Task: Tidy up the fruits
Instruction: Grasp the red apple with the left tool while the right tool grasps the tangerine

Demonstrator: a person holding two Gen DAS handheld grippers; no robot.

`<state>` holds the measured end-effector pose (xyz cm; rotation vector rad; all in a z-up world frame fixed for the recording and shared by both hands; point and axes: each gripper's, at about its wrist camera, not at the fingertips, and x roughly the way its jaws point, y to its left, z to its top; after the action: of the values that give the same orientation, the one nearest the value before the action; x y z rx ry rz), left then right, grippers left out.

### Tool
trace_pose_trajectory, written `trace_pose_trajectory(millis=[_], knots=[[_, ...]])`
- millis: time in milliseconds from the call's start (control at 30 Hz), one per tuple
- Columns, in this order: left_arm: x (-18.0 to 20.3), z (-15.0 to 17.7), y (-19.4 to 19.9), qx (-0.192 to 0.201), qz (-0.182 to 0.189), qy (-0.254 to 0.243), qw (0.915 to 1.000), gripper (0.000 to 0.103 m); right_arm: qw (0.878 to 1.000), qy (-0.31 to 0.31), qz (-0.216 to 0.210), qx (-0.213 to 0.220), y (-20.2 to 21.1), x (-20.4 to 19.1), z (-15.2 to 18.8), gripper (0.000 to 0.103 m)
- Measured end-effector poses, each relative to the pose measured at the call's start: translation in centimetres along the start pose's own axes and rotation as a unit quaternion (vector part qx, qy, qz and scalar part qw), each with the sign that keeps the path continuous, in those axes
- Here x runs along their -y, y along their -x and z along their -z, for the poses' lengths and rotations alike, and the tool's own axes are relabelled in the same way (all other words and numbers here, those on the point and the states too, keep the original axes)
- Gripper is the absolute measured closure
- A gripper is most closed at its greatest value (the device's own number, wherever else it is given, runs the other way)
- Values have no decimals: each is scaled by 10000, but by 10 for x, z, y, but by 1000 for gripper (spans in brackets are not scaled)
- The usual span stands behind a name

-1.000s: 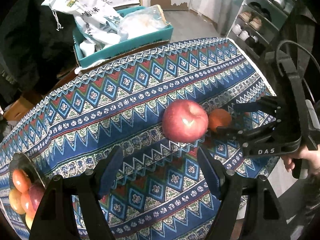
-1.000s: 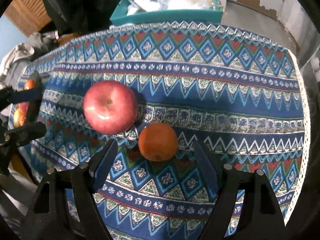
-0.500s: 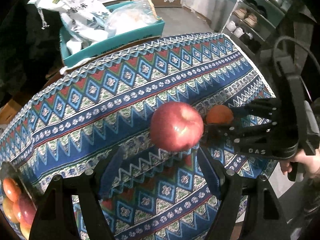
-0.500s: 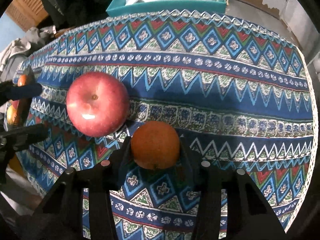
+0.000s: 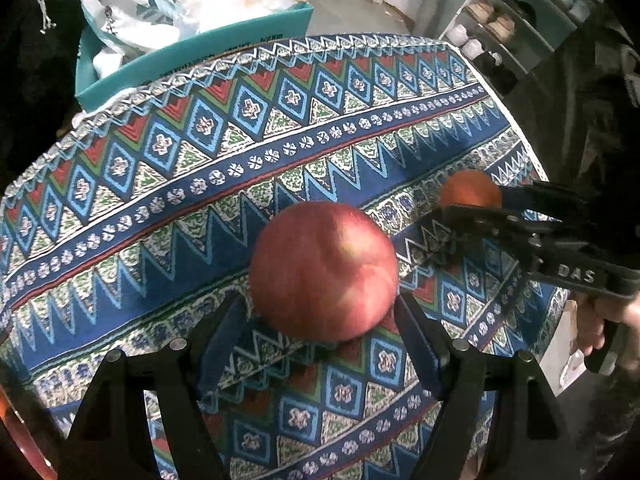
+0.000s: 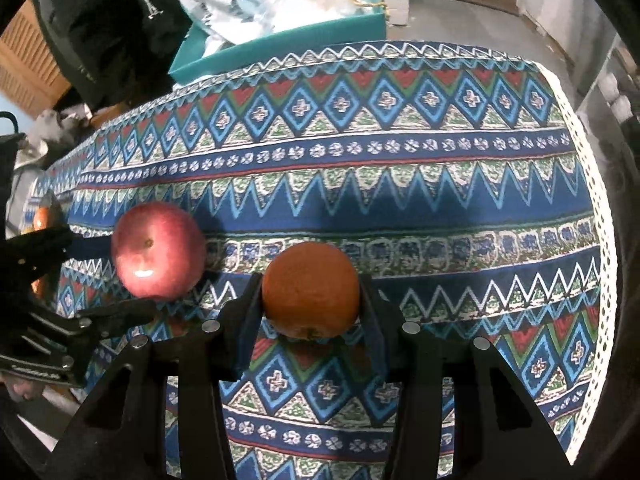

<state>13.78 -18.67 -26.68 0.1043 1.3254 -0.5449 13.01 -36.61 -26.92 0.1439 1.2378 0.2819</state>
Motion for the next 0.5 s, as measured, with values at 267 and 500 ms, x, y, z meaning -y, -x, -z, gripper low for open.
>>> trace_pose_trajectory(millis=[267,500], knots=[[8,-12,-22,-55,-81,-54,9999,24,9999,-67,-77,83,8,4,0,57],[14,-13,-24,71,-191,-194,9996,24,9999,-18,-101,101,8,0,-4,57]])
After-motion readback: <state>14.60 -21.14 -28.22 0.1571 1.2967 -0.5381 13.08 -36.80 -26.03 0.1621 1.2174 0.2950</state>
